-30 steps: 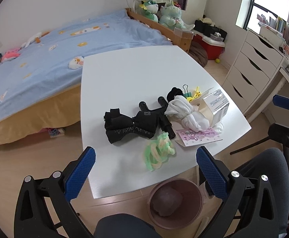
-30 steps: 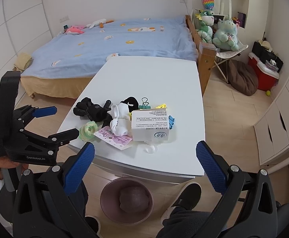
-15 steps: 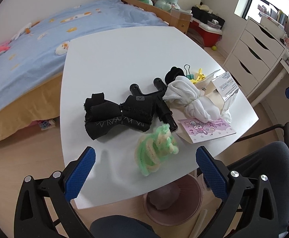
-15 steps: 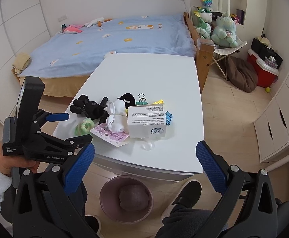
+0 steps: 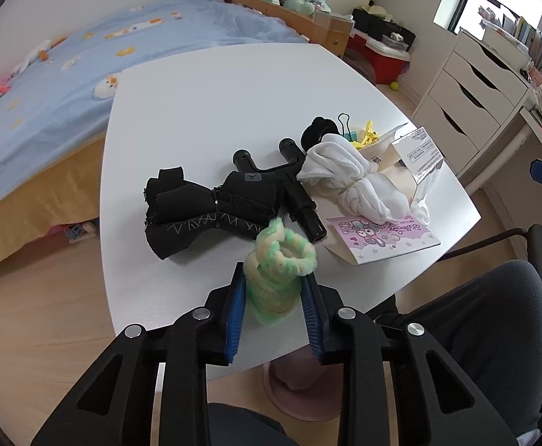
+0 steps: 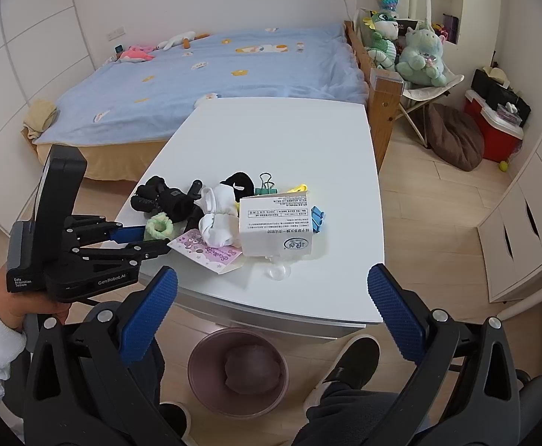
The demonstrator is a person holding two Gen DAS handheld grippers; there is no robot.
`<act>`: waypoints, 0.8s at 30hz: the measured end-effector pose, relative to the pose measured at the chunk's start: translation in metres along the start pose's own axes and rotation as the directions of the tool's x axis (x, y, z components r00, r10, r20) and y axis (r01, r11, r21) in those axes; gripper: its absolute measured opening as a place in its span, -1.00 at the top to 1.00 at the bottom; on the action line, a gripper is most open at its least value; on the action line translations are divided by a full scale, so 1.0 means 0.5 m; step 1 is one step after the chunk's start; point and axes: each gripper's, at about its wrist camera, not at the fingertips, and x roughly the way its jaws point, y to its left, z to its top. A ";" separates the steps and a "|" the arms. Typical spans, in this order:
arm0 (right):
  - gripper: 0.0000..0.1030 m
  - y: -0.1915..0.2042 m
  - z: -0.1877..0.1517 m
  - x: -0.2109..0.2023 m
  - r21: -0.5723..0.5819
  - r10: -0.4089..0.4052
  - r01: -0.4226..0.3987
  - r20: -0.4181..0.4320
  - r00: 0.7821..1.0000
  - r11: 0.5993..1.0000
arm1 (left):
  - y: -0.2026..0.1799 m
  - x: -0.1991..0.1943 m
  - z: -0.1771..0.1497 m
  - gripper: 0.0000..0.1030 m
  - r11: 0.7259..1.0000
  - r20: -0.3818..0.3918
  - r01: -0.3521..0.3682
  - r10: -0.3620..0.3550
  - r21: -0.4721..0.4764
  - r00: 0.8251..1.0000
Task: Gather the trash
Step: 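Grasp the white printed box with the right gripper while the left gripper holds the scrunchie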
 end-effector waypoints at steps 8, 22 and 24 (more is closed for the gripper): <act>-0.94 0.000 0.005 0.007 0.004 0.004 -0.004 -0.006 1.000 1.000 | -0.006 -0.038 -0.013 0.51 1.000 0.041 0.022 -0.022 -0.011 0.999; -0.94 0.002 0.054 0.060 -0.054 -0.011 0.009 -0.052 0.999 0.998 | -0.009 -0.116 -0.002 0.51 0.999 0.127 0.038 -0.036 -0.017 0.991; -0.94 -0.001 0.061 0.075 -0.054 0.002 -0.006 -0.067 0.998 0.999 | -0.011 -0.120 -0.002 0.51 0.999 0.134 0.037 -0.035 -0.017 0.990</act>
